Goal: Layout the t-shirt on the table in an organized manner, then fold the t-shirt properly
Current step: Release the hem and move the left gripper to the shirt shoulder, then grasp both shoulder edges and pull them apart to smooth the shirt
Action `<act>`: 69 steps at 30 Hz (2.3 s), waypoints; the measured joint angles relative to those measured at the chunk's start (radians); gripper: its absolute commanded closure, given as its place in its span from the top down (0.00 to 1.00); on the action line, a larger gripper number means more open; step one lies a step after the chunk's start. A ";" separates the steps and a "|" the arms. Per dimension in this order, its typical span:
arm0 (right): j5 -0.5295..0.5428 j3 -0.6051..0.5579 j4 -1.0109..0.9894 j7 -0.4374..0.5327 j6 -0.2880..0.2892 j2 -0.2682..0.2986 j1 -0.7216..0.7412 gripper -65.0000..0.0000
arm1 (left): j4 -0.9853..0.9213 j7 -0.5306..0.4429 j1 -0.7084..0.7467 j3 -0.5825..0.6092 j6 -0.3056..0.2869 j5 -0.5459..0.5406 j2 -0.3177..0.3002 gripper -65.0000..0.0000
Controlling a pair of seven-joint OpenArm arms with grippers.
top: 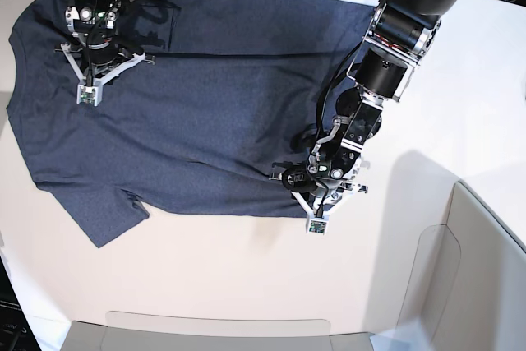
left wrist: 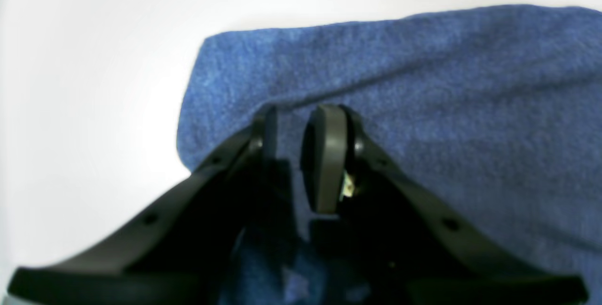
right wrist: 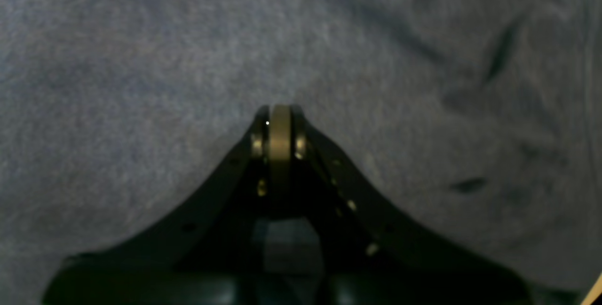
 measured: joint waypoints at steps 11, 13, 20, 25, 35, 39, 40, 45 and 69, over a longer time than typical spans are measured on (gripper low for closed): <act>-0.002 -0.143 0.031 -0.002 -0.001 0.002 0.070 0.00 | -0.241 -0.033 -0.164 0.000 0.003 0.048 -0.006 0.20; -0.002 -0.166 0.032 -0.003 -0.002 0.002 0.101 0.00 | -0.268 -0.055 -0.168 0.000 0.004 0.044 -0.010 0.20; -0.002 -0.175 0.037 -0.007 0.000 -0.089 0.224 0.00 | 0.102 0.055 -0.092 -0.412 -0.048 -0.021 -0.014 0.20; -0.008 -0.175 0.089 0.008 -0.002 -0.155 0.288 0.00 | 0.537 0.348 0.080 -0.713 -0.296 -0.254 -0.017 0.20; 0.200 -0.121 0.124 0.055 0.000 -0.135 0.190 0.00 | 0.947 0.588 0.528 -0.753 -0.343 -0.389 -0.019 0.20; 0.364 -0.045 0.122 0.111 -0.002 -0.039 0.098 0.00 | 1.061 0.574 0.671 -0.665 -0.345 -0.391 -0.047 0.20; 0.382 -0.026 0.122 0.121 -0.005 -0.010 0.082 0.00 | 1.061 0.570 0.696 -0.617 -0.358 -0.408 -0.062 0.20; 0.486 0.077 0.123 0.133 -0.002 0.059 -0.003 0.00 | 1.042 0.511 0.813 -0.442 -0.343 -0.395 -0.153 0.20; 0.298 0.531 -0.124 0.139 0.002 0.117 -0.203 0.00 | 0.893 0.277 0.882 -0.324 -0.346 0.141 -0.243 0.20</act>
